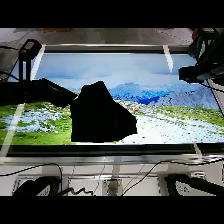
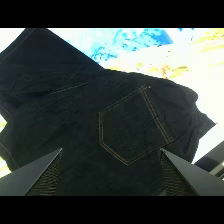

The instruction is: Fold the clothes and pants, and hang the long-sleeved shirts on hangers.

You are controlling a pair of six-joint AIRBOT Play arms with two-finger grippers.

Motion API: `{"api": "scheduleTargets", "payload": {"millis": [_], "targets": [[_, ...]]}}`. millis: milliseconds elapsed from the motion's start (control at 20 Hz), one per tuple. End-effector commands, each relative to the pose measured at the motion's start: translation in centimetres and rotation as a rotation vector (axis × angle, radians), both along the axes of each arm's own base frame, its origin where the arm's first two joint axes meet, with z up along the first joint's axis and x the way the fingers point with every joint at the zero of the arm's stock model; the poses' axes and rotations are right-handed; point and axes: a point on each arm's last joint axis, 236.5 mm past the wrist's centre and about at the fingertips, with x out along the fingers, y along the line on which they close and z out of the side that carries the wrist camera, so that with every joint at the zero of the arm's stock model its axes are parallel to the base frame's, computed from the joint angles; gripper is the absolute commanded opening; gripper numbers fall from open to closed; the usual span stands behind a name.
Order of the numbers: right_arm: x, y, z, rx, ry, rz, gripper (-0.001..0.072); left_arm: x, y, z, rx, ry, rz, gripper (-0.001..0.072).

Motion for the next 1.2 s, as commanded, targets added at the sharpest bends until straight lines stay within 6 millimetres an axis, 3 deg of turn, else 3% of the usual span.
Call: {"api": "scheduleTargets", "payload": {"millis": [0, 550, 750, 850, 1000, 1050, 1100, 1150], "targets": [[0.0, 0.0, 0.0, 0.0, 0.0, 0.001, 0.0044, 0.0, 0.0, 0.1, 0.0, -0.002, 0.001, 0.0691], [0.0, 0.1, 0.0, 0.001, 0.0, 0.001, 0.0044, 0.0, 0.0, 0.1, 0.0, -0.002, 0.001, 0.0691], [1.3, 0.1, 0.5, 0.001, -0.058, 0.008, 0.0043, 0.0, -0.2, 0.0, -0.01, 0.006, -0.004, 0.069], [1.0, 0.2, -1.5, 0.012, -0.004, 0.076, 0.0043, 0.1, -0.2, -0.1, -0.009, 0.009, -0.004, 0.069], [-1.0, 3.6, -7.5, 0.233, 0.146, 0.27, 0.0043, 0.1, -0.2, -0.2, -0.009, 0.009, -0.003, 0.0686], [-2.2, 4.8, -9.5, 0.341, 0.198, 0.321, 0.0043, 0.1, -0.2, -0.2, -0.007, 0.01, -0.003, 0.0647], [-3.5, 5.9, -11.1, 0.447, 0.243, 0.354, 0.0043, 0.3, 0.0, -0.3, 0.001, 0.009, 0.001, 0.0501], [-4.9, 6.8, -12.8, 0.556, 0.288, 0.363, 0.0043, 0.7, 0.9, -0.8, 0.046, 0.003, 0.018, 0.0236]]}}
